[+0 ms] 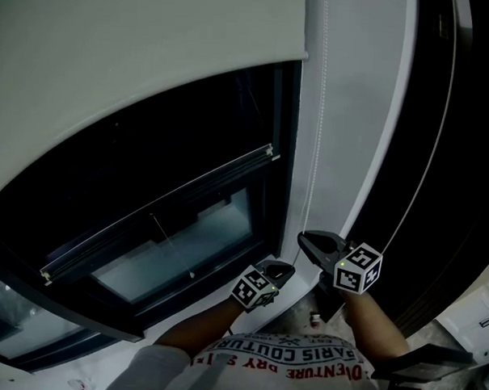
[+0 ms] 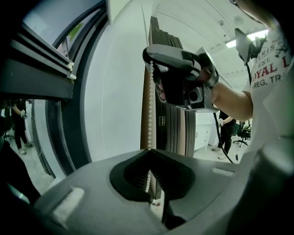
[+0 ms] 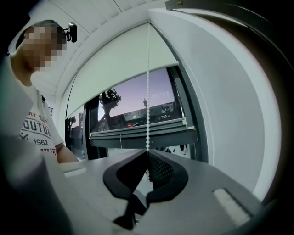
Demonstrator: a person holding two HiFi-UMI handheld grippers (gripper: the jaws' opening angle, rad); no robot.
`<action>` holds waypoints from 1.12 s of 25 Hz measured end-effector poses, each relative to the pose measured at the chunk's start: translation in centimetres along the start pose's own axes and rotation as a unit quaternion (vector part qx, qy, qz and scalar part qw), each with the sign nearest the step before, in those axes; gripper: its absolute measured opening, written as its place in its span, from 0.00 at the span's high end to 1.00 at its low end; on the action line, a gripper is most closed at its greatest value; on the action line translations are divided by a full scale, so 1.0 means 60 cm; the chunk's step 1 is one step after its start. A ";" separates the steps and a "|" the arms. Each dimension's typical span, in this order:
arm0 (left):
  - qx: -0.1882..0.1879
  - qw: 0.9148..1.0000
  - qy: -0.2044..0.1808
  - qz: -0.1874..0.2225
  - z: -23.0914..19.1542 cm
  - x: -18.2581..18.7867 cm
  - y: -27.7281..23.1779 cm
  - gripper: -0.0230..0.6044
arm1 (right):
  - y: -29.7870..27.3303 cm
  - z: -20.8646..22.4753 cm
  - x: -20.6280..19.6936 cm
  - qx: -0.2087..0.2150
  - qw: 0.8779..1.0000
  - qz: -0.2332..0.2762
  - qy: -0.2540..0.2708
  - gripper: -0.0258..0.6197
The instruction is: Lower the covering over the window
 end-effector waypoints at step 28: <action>-0.120 0.988 0.008 0.096 -0.014 0.183 0.100 0.80 | 0.011 -0.003 -0.081 -0.008 0.999 -0.040 -0.016 0.95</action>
Point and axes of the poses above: the fingertips, and each gripper's own axes: y backward along the fingers, z to its right, x out of its top, the point moved 6 cm from there along y, backward along the fingers, and after that the axes turned 15 degrees about y, right-handed, at the moved point
